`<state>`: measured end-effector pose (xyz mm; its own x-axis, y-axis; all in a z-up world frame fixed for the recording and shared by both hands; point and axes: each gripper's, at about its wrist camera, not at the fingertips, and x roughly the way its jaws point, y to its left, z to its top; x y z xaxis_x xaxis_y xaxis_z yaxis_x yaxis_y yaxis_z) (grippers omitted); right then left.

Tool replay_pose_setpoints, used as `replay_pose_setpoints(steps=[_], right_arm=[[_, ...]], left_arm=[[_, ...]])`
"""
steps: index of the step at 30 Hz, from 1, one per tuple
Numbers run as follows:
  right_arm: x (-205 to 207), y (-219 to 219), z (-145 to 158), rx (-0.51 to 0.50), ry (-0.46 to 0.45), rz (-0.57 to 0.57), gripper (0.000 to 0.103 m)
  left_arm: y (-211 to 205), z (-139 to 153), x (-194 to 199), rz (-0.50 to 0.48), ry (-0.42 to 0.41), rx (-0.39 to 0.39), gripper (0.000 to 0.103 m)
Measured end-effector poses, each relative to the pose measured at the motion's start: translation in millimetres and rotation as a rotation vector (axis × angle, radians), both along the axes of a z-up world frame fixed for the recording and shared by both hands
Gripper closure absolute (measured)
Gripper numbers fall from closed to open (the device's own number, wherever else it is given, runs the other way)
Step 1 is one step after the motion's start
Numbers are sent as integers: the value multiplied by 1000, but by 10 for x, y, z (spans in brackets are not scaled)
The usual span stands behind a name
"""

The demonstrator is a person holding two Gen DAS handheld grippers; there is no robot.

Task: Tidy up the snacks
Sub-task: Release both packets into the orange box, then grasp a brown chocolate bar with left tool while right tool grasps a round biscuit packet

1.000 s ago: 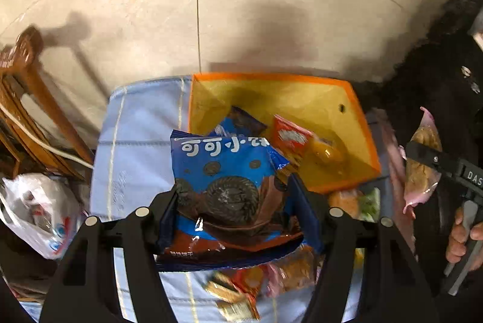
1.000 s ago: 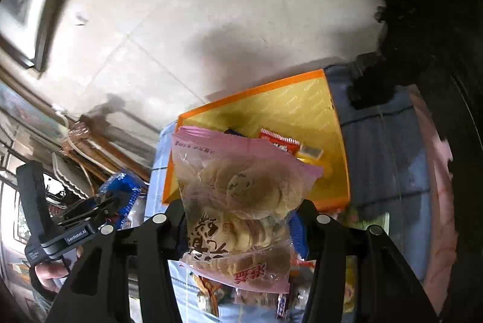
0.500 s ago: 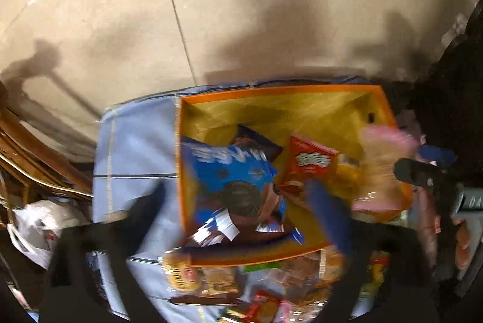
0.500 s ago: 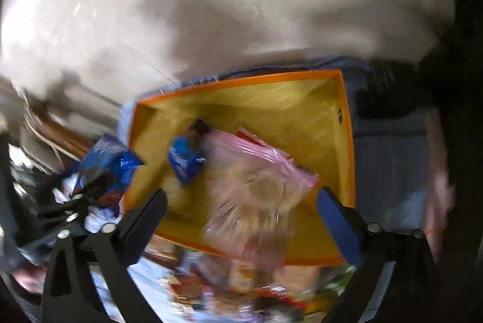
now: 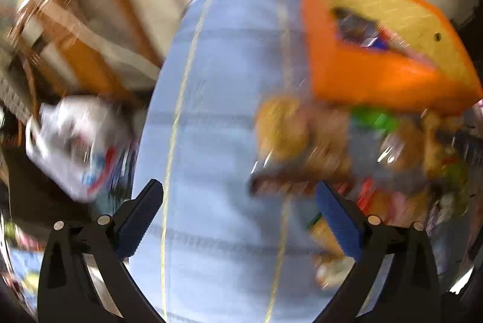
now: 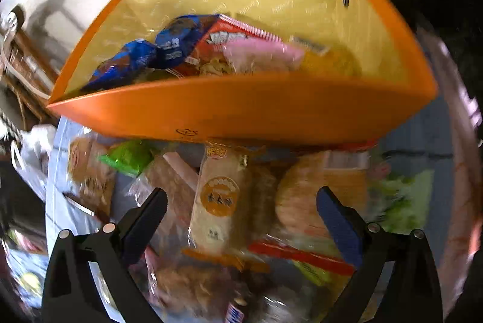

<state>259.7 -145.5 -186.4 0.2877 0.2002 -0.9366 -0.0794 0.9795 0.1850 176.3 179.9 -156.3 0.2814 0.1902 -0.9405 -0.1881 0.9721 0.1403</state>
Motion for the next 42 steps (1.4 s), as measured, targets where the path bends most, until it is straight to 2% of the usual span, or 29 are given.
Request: replay_pose_setpoints(steps=[4, 5, 6, 8, 11, 14, 17, 18, 20, 21, 22, 23, 24, 25, 26, 29, 32, 36, 42], right_arm=[[-1, 184, 1, -48, -77, 9, 5], [-12, 230, -30, -67, -83, 31, 21], [1, 285, -94, -94, -59, 50, 60], [10, 329, -151, -133, -36, 58, 68], [-57, 237, -71, -52, -4, 39, 68], [-229, 79, 156, -35, -49, 31, 68], [-359, -192, 395, 39, -56, -2, 68], [-409, -316, 463, 59, -55, -23, 68], [-465, -460, 550, 60, -58, -52, 68], [-526, -554, 591, 43, -64, -70, 68], [-585, -602, 604, 34, -66, -83, 68], [-636, -664, 632, 33, -63, -103, 68], [-682, -711, 633, 41, -55, -124, 68], [-736, -762, 626, 53, -44, -147, 68], [-760, -790, 611, 59, -39, -158, 68], [-821, -827, 541, 64, -17, -189, 68], [-909, -817, 512, 104, 6, -189, 68], [-985, -739, 612, 142, -2, -155, 68], [-1016, -712, 841, 151, -57, -139, 68]], left_arm=[[127, -222, -452, 38, 52, 1, 4], [141, -260, -529, 45, 57, 5, 4], [170, -328, -594, 46, 71, 3, 4], [168, -422, -624, 42, 82, -5, 4], [0, -481, -544, -53, 1, -48, 4], [-300, -475, -434, -237, -131, 29, 4], [-588, -606, -302, -468, -118, 87, 4], [-636, -654, -274, -514, -106, 106, 4], [-748, -812, -222, -660, -58, 138, 4], [-763, -866, -217, -698, -53, 135, 4], [-735, -847, -214, -729, -85, 96, 10], [-710, -858, -199, -756, -77, 55, 41], [-643, -846, -178, -793, -53, -66, 50], [-621, -851, -161, -794, -32, -80, 73], [-609, -899, -145, -799, 13, -77, 74], [-589, -959, -207, -852, 5, -64, 74], [-699, -982, -305, -844, 16, -36, 78], [-819, -1053, -547, -774, 50, -89, 80], [-961, -1112, -812, -681, 45, -17, 80]])
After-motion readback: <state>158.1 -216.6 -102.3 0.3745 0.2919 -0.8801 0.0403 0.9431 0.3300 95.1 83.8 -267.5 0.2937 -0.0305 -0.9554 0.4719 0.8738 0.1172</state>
